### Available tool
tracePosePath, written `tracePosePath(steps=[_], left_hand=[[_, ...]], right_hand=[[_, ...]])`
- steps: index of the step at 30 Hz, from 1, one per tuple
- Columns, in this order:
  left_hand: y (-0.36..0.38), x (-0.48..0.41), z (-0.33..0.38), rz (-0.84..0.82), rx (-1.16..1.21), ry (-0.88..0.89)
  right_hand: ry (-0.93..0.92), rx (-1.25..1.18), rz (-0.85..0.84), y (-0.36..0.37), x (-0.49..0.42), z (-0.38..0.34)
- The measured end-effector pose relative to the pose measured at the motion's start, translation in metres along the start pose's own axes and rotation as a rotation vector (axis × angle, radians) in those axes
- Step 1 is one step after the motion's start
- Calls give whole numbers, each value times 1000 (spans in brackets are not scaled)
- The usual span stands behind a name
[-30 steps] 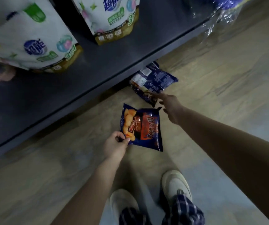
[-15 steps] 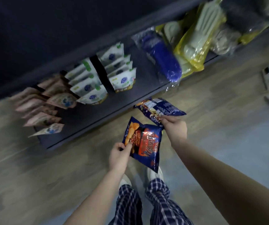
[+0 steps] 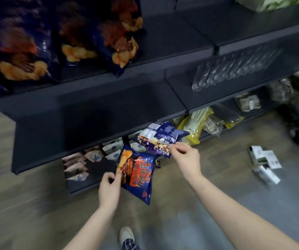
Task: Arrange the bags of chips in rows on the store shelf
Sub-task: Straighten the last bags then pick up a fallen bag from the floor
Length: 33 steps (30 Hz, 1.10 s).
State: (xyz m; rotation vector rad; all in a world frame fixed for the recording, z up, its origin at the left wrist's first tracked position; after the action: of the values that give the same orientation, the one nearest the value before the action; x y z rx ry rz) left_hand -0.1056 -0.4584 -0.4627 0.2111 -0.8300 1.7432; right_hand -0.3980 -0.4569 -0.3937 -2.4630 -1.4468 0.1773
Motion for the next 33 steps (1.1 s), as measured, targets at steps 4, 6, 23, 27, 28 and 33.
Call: tracePosePath(steps=[4, 6, 23, 27, 28, 33], left_hand=[[-21, 34, 55, 78, 137, 9], [-37, 53, 82, 86, 192, 30], [-138, 115, 242, 191, 433, 324], [-137, 92, 277, 198, 425, 351], [-136, 84, 291, 193, 424, 368], [-126, 37, 374, 173, 385, 449]], right_hand=[[-153, -50, 13, -22, -12, -85], [-217, -63, 14, -32, -14, -125], [-554, -290, -25, -72, -38, -289], [-588, -211, 2, -62, -68, -298], [-590, -198, 9, -58, -80, -300], [-597, -111, 70, -35, -141, -323]])
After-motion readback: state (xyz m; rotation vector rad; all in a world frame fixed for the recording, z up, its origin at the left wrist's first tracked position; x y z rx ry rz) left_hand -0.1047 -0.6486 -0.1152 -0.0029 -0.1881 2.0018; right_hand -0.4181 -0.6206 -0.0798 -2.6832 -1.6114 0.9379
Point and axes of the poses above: each hand's wrist, its own x-axis away from the middle knuckle, its own y-axis out of the palm, z = x × y, the point moved 9 cm from there along -x, towards the middle knuckle, and after that the axes turned 10 degrees about -y, right-handed, at the moved point
